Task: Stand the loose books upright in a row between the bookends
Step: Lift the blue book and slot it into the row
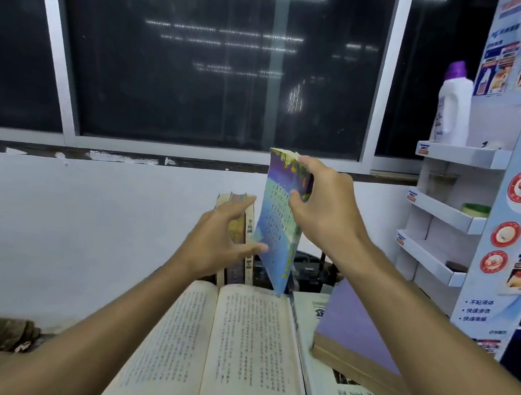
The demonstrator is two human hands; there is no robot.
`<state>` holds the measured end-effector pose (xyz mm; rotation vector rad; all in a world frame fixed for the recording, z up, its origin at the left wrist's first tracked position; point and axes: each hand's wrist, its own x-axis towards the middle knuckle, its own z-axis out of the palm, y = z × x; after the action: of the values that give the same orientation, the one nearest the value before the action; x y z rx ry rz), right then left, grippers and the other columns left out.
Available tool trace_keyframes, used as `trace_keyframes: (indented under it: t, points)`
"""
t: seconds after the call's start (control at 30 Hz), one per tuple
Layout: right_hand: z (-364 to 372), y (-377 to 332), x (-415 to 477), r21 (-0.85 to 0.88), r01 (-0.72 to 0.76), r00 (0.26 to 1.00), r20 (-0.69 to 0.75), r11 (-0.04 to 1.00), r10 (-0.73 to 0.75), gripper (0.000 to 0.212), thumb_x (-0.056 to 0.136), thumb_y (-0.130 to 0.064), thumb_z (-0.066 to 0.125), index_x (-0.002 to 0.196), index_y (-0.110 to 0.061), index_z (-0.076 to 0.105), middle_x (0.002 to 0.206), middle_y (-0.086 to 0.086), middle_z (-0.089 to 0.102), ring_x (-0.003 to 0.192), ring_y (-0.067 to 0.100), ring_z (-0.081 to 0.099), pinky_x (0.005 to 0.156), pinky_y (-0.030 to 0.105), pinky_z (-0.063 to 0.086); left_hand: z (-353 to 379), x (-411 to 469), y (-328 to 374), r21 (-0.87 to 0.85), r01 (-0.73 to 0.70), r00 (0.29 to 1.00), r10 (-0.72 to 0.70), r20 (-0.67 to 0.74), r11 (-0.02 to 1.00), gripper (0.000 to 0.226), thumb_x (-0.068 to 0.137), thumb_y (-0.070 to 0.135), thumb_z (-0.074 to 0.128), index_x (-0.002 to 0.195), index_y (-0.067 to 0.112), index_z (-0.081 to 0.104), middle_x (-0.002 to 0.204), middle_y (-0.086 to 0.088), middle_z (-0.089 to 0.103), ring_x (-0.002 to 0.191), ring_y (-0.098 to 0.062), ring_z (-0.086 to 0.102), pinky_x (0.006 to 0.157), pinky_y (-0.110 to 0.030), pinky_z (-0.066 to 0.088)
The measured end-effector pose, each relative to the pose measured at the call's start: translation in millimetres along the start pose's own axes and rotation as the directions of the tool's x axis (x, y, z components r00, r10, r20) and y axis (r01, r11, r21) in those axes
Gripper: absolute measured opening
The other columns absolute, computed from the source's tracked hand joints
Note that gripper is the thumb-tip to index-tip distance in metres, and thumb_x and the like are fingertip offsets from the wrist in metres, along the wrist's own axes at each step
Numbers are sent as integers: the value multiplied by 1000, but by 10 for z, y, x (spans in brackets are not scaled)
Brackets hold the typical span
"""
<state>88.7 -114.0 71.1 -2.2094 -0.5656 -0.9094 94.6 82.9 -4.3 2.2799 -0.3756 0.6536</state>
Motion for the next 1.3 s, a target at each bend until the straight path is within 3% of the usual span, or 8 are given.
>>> trace_keyframes:
  t: [0.27,0.37,0.47,0.6,0.73,0.87,1.1,1.3]
  points:
    - [345,235,321,-122,-26,999,43,992,32,25,85,4,53,103,-13,57,82,11,61,75,35,61,58,41,52,94,522,-265,399,40,998,-52,19,916,78,85,41,79,153,35,40,163,6,33,150,-19,26,121,-49,27]
    - [443,244,365,-176,0,998,61,984,11,27,89,5,53,109,-12,55,86,11,61,76,34,61,49,31,37,187,643,-347,514,58,991,-111,73,856,69,87,45,75,149,38,44,165,7,29,154,-21,17,122,-63,8]
    - [573,252,411,-184,3,998,60,983,8,33,90,5,56,118,-12,56,92,12,63,77,32,61,48,30,36,244,688,-388,566,43,989,-117,95,823,55,88,45,74,139,36,55,161,8,33,153,-26,18,117,-72,4]
    - [744,325,488,-153,-8,997,70,988,19,24,88,6,54,101,-14,51,83,12,58,71,32,55,47,30,30,295,713,-465,582,65,988,-136,79,811,61,88,47,73,144,40,48,164,9,27,155,-29,10,113,-76,-2]
    - [861,428,490,-77,-25,998,56,997,30,38,89,3,55,123,-12,60,89,12,65,77,31,61,60,36,52,284,768,-535,513,85,982,-158,100,854,68,86,43,78,146,39,48,163,6,30,154,-29,15,115,-74,14]
    - [957,500,440,-39,-8,999,49,999,10,42,91,-1,57,132,-11,58,84,11,67,78,29,62,70,43,57,303,794,-633,396,53,992,-93,83,917,66,81,34,84,141,32,56,140,2,57,134,-26,43,102,-53,48]
    - [957,479,441,-62,-13,1000,24,998,14,55,91,1,57,143,-19,53,84,3,63,78,25,60,66,29,45,324,772,-703,364,61,995,-84,48,930,68,80,35,84,142,32,55,142,4,55,137,-23,40,103,-52,47]
    - [758,349,756,-113,37,996,-81,993,-46,61,85,5,52,141,-20,54,90,11,67,78,32,63,68,45,58,348,768,-721,356,56,996,-76,42,933,67,79,34,85,140,31,56,138,4,57,134,-24,42,101,-51,48]
